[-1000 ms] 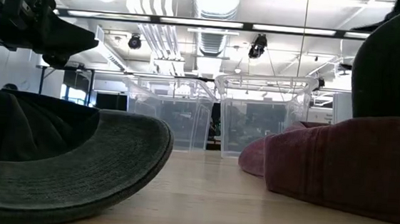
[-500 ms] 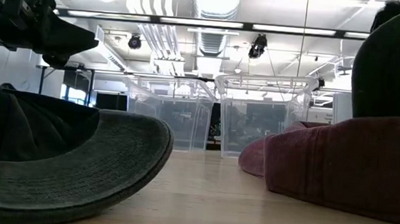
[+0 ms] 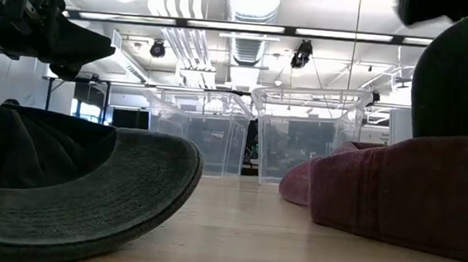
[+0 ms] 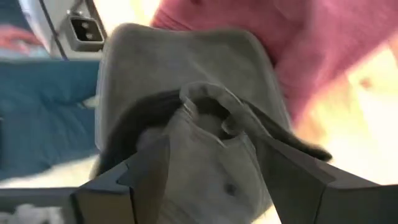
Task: Pick & Place hat
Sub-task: Put the right black cap into the right transparent bin
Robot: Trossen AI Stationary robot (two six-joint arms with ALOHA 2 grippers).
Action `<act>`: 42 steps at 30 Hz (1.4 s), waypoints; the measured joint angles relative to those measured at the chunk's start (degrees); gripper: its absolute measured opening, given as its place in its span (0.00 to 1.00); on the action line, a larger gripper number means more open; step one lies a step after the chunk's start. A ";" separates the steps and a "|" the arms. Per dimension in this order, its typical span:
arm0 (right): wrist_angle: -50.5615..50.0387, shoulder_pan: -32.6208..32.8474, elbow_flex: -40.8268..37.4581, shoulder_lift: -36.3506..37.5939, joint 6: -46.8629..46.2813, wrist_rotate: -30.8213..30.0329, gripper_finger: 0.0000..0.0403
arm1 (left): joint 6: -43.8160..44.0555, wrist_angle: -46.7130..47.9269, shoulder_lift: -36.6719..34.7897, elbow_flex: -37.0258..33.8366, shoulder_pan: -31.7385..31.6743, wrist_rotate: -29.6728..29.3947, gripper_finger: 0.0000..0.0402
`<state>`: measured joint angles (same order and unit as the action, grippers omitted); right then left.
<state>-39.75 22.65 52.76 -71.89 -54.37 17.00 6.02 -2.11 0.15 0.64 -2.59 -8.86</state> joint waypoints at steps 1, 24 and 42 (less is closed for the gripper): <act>-0.26 0.60 2.72 -2.74 1.13 -0.54 0.57 | 0.00 0.00 0.04 0.00 -0.02 0.00 0.29; -25.67 7.86 35.62 -35.68 11.09 -1.50 0.57 | 0.00 0.00 0.06 0.00 0.00 0.02 0.29; -21.04 5.00 35.64 -28.85 3.75 -3.74 0.03 | 0.00 0.00 0.08 0.00 -0.02 0.02 0.29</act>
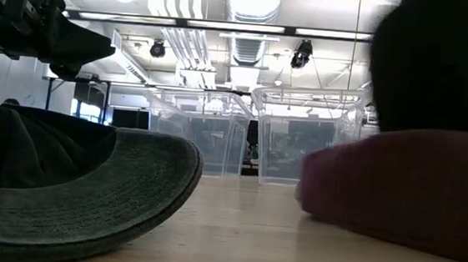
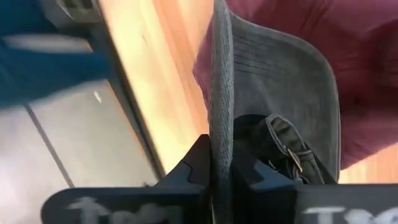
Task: Pick & Place hat
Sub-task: Put the right black cap into the right transparent bin
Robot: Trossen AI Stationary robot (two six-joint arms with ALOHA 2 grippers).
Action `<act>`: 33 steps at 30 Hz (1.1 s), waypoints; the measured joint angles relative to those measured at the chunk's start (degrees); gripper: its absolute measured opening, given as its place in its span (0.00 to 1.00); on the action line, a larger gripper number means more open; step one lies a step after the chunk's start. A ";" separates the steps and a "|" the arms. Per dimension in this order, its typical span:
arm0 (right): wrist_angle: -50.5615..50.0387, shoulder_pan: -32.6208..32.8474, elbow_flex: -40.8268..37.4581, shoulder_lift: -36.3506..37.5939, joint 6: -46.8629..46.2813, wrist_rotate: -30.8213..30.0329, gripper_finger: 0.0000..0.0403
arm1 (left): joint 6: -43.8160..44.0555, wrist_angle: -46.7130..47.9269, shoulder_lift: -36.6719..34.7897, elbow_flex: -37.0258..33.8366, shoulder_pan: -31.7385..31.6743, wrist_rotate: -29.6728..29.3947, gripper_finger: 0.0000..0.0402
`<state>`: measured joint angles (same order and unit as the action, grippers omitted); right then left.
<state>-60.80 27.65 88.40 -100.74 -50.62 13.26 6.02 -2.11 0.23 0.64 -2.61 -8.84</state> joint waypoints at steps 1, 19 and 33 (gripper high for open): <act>0.18 -0.44 0.00 1.85 -1.60 -1.58 0.03 | 0.00 0.00 0.00 0.00 0.01 -0.02 0.29; 0.20 -15.09 -1.25 27.54 -12.83 -68.84 0.03 | 0.00 0.00 0.37 0.00 0.02 0.00 0.29; 16.67 -41.28 -18.90 24.18 -11.38 -41.80 0.03 | 1.31 -4.04 0.39 -0.03 0.00 -0.22 0.29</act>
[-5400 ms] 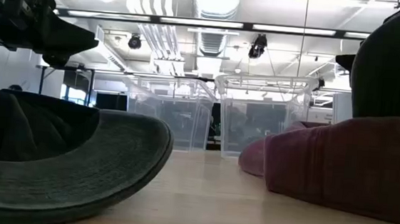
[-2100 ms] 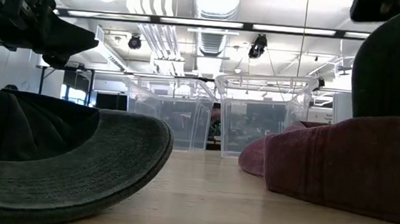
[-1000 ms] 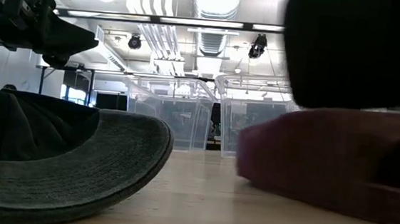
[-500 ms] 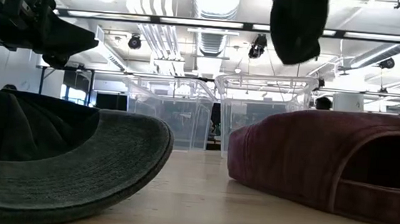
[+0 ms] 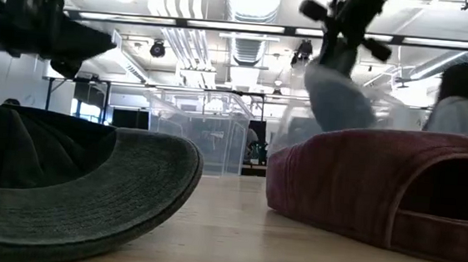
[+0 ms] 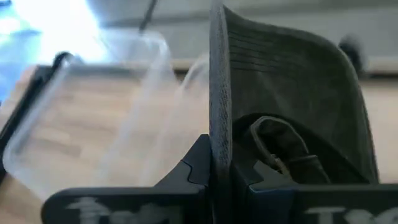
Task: Pick & Place hat
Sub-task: Put the right black cap into the right transparent bin, then put the black cap into the right transparent bin
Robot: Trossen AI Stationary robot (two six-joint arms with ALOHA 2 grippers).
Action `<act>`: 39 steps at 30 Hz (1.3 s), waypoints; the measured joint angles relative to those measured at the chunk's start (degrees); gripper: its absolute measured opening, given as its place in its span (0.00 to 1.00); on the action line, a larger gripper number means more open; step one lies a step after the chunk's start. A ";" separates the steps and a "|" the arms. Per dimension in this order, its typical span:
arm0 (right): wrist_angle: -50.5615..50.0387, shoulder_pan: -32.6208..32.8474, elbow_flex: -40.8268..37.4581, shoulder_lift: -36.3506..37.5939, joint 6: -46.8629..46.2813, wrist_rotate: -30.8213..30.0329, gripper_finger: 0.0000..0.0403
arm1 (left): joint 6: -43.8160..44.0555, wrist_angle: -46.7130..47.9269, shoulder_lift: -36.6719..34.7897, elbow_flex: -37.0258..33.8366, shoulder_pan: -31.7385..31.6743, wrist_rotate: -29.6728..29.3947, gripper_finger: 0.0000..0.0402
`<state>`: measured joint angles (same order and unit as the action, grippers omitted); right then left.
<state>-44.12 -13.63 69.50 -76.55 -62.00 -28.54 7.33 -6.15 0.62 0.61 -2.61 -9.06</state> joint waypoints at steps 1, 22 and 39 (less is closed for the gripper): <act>2.20 -0.87 -1.51 -0.02 0.31 2.29 0.04 | 4.15 -2.52 -0.01 0.01 0.02 0.01 0.29; 6.53 11.43 9.70 -2.41 22.39 18.34 0.45 | 51.90 -15.29 1.04 0.01 0.02 -1.87 0.29; 9.12 26.91 23.78 -39.58 11.70 33.73 0.44 | 52.19 16.26 12.55 4.47 7.45 30.12 0.26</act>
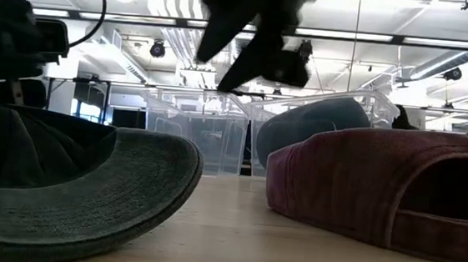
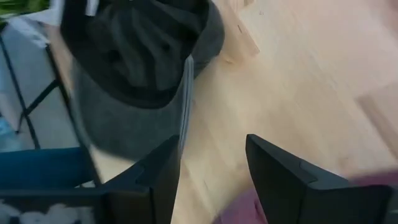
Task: Pick & Place hat
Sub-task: Put the black cap into the right transparent bin
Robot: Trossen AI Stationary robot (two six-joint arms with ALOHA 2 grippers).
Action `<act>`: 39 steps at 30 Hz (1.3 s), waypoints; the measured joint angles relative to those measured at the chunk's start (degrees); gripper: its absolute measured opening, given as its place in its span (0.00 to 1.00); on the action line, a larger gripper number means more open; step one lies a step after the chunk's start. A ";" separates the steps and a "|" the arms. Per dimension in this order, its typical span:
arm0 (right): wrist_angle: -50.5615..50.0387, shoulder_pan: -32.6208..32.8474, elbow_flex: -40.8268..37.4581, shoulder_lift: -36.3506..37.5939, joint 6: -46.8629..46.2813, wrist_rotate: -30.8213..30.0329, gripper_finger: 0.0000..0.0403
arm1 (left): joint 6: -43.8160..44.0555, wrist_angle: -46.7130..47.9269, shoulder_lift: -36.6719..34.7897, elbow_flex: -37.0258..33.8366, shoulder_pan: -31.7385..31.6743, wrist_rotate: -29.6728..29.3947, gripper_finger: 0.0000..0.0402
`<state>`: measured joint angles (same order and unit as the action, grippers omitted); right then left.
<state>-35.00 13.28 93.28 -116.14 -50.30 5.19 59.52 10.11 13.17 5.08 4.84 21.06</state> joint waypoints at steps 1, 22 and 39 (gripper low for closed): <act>-0.22 0.00 1.21 -1.96 -0.07 0.06 0.44 | -0.31 0.00 0.43 0.02 0.51 0.69 0.26; 0.20 -1.09 21.07 -23.33 9.16 16.94 0.29 | -4.48 0.97 6.60 -0.35 2.56 -0.77 0.26; -24.58 -4.00 20.80 -1.41 15.51 -3.98 0.03 | -5.44 1.35 6.68 0.11 2.56 -3.08 0.26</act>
<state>-59.58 9.28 114.08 -117.55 -34.79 1.21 54.08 11.46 19.86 5.19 7.40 17.98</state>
